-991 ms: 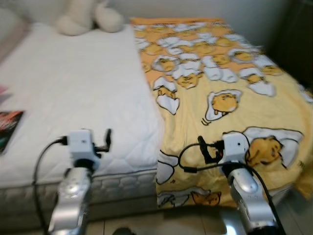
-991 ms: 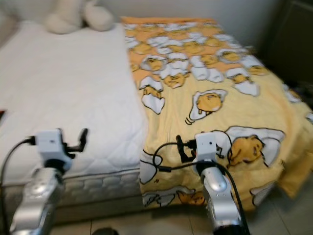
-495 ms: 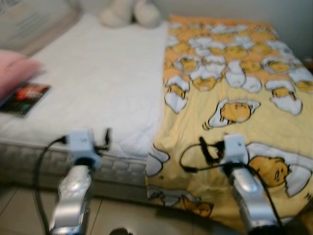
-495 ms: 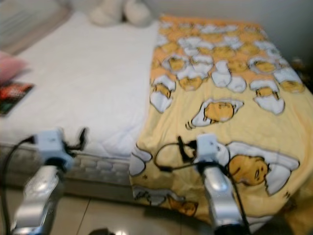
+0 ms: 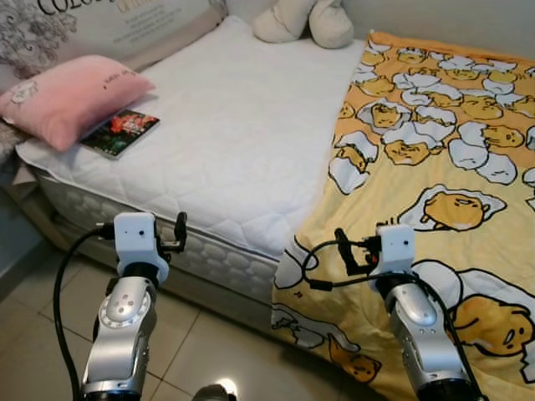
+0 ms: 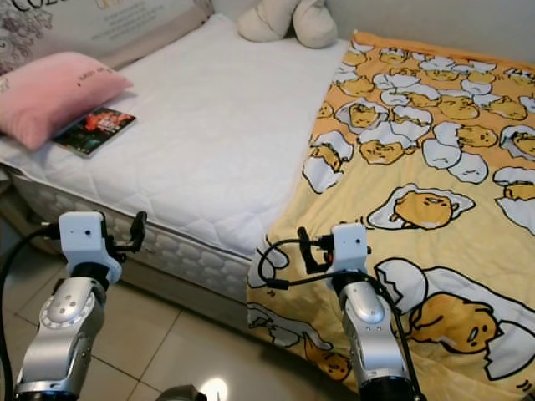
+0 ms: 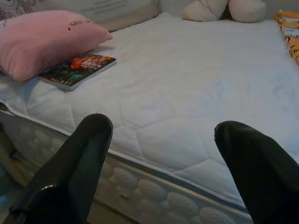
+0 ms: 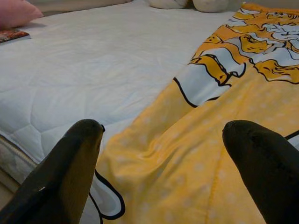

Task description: Clean up the room

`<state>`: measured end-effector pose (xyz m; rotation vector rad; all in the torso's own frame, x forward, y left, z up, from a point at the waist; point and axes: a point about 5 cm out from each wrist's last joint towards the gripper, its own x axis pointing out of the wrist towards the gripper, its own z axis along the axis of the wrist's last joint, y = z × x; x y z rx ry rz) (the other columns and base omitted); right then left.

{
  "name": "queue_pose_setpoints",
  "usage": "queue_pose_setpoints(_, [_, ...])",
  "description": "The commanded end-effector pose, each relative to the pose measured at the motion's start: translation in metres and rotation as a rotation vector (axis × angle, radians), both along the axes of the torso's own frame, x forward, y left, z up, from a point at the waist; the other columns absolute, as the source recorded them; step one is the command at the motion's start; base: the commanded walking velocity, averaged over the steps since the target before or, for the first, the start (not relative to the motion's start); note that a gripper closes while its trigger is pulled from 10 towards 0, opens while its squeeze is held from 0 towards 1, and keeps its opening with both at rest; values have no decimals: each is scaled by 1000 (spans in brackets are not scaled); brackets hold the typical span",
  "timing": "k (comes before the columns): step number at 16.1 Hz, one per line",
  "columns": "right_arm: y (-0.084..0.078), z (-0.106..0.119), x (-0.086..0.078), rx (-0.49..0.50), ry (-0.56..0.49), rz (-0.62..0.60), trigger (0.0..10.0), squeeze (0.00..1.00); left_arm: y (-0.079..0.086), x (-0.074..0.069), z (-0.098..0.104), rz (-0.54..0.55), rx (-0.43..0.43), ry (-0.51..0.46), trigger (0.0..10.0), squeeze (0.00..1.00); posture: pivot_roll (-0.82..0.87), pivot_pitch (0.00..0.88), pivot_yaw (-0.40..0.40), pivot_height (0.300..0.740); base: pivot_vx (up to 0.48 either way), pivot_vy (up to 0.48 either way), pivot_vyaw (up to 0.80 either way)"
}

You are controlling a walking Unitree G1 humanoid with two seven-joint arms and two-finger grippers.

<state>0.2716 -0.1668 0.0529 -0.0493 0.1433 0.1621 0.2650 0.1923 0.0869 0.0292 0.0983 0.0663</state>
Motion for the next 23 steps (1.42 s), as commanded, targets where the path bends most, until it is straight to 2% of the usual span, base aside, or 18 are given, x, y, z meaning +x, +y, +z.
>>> queue_pose_setpoints(1, [-2,1,3,3,-10,-8,10000,0,-7,8,6,-22,-23,-24,10000,0,-27,0,20,740,439,0,631])
queue_pose_setpoints(5, [-5,7,5,12,-44,-46,10000,0,-11,2,-5,39,-77,30,10000,0,-37,0,29,740,480,0,622])
queue_pose_setpoints(10, [-8,0,1,9,-7,-37,10000,0,-15,0,1,19,-67,-14,10000,0,-21,0,4,740,480,0,601])
queue_pose_setpoints(14, [-5,1,6,1,0,0,10000,0,-13,0,4,33,-75,-40,10000,0,6,0,-19,740,340,0,602])
queue_pose_setpoints(18, [-5,1,9,3,6,16,10000,0,-16,1,1,-5,9,-4,10000,0,24,0,-28,740,0,0,608])
queue_pose_setpoints(21, [-7,-2,6,16,14,18,10000,0,-15,0,-2,-16,35,14,10000,0,23,0,-24,740,0,0,606])
queue_pose_setpoints(22, [-11,-2,4,31,11,-2,10000,0,-9,-7,-2,-10,42,8,10000,0,13,0,-12,740,0,0,606])
queue_pose_setpoints(23, [-22,2,1,56,-7,-51,10000,0,8,-26,-7,2,65,12,10000,0,13,0,-9,740,0,0,600])
